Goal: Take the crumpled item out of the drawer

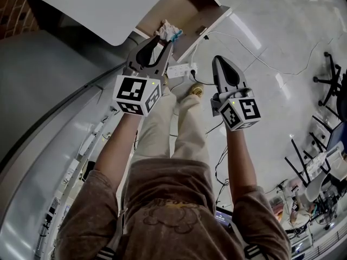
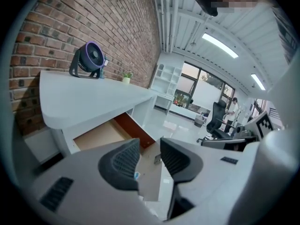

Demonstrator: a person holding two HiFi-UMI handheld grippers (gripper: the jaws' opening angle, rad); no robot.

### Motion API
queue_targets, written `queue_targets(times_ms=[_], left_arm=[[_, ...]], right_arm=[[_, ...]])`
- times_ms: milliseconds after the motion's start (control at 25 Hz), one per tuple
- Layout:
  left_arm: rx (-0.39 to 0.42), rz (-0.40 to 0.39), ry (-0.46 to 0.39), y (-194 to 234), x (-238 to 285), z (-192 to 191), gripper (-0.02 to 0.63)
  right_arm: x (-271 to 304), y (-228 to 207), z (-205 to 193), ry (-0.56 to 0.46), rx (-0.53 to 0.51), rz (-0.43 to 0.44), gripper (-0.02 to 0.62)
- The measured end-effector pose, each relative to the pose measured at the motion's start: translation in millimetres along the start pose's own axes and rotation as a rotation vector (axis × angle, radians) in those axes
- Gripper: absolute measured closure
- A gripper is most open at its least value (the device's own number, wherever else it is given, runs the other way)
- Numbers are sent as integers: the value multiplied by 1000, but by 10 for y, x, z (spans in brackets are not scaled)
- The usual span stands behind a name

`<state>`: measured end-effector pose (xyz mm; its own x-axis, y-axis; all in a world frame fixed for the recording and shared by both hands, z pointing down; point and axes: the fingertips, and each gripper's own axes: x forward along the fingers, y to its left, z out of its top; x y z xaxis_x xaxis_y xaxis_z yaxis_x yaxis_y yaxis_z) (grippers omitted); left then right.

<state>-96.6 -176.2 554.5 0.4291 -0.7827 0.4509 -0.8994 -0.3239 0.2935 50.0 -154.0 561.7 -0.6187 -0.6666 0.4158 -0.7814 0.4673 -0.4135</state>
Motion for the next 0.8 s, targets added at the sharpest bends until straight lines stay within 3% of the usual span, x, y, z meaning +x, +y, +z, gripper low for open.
queue_targets(times_ms=[440,640,800], left_arm=[[22,-13,62,-11,123,-122,303],[52,-18,135,-7,211,-279,285],[130,2,207,97,351,-402,284]], right_arm=[[-4,-53,-39,2,12,0,598],[-53,-81,-87,9,20,-4,598],[-54,-117,-87,4,25,-9,598]])
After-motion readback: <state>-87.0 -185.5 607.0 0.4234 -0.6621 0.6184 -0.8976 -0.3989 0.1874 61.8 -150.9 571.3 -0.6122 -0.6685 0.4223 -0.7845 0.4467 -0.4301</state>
